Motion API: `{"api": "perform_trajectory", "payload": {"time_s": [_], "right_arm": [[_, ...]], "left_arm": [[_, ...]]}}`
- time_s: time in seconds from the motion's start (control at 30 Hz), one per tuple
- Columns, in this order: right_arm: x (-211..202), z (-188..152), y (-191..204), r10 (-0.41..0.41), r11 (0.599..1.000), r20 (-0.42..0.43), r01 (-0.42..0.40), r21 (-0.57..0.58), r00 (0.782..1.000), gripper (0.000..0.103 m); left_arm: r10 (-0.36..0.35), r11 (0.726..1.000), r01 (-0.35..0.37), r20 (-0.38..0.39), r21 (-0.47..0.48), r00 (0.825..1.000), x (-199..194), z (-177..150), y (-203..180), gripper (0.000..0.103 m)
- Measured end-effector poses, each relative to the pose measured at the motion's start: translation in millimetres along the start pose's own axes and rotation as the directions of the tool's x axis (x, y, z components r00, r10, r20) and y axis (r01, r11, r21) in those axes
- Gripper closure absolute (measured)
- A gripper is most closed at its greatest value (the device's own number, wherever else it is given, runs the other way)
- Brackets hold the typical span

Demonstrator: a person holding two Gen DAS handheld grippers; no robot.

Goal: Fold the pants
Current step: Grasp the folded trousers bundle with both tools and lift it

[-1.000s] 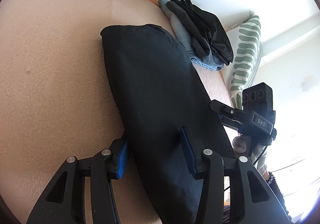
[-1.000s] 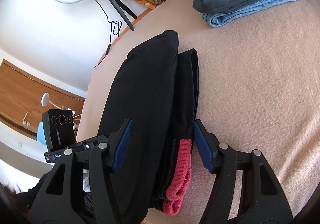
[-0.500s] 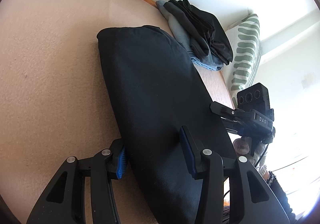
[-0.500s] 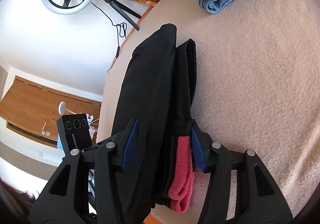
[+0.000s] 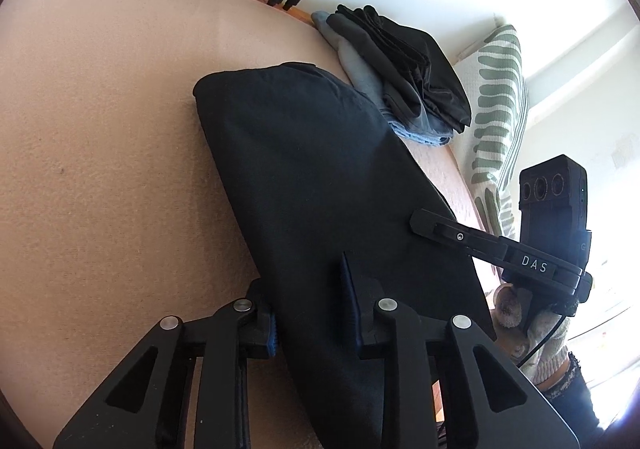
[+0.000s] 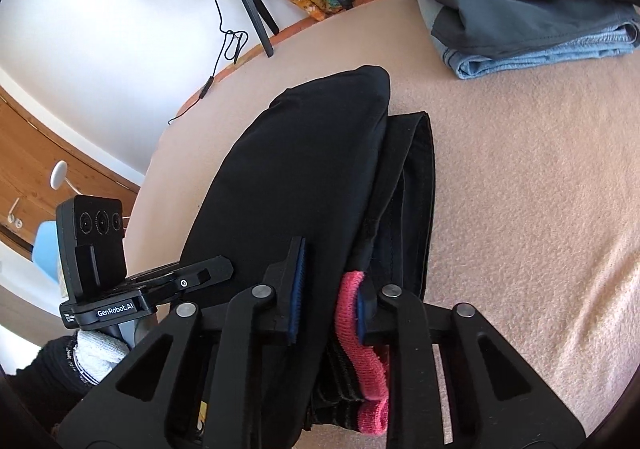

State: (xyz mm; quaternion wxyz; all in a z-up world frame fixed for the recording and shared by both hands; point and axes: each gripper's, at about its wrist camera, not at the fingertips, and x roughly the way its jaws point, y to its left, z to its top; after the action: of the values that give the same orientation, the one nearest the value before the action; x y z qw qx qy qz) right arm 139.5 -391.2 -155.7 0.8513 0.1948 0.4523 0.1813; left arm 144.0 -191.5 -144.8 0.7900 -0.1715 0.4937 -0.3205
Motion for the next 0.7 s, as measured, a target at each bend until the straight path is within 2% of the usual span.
{"api": "perform_trajectory", "payload": {"time_s": [0.1, 0.3, 0.7], "right_arm": [[-2.4, 0.5, 12.8, -0.06, 0.997, 0.012, 0.06, -0.046, 0.998, 0.085], [-9.0, 1.2, 29.8, -0.097, 0.991, 0.046, 0.101, -0.09, 0.994, 0.086], [-54.6, 12.4, 53.9, -0.103, 0.983, 0.176, 0.128, -0.133, 0.979, 0.088]], "left_arm": [[0.007, 0.999, -0.007, 0.013, 0.033, 1.0, -3.8, 0.7, -4.8, 0.085], [0.008, 0.996, -0.011, 0.034, 0.085, 0.999, -11.2, 1.0, -13.1, 0.088], [-0.033, 0.979, 0.009, 0.113, 0.203, 0.993, -34.3, 15.6, -53.6, 0.09]]}}
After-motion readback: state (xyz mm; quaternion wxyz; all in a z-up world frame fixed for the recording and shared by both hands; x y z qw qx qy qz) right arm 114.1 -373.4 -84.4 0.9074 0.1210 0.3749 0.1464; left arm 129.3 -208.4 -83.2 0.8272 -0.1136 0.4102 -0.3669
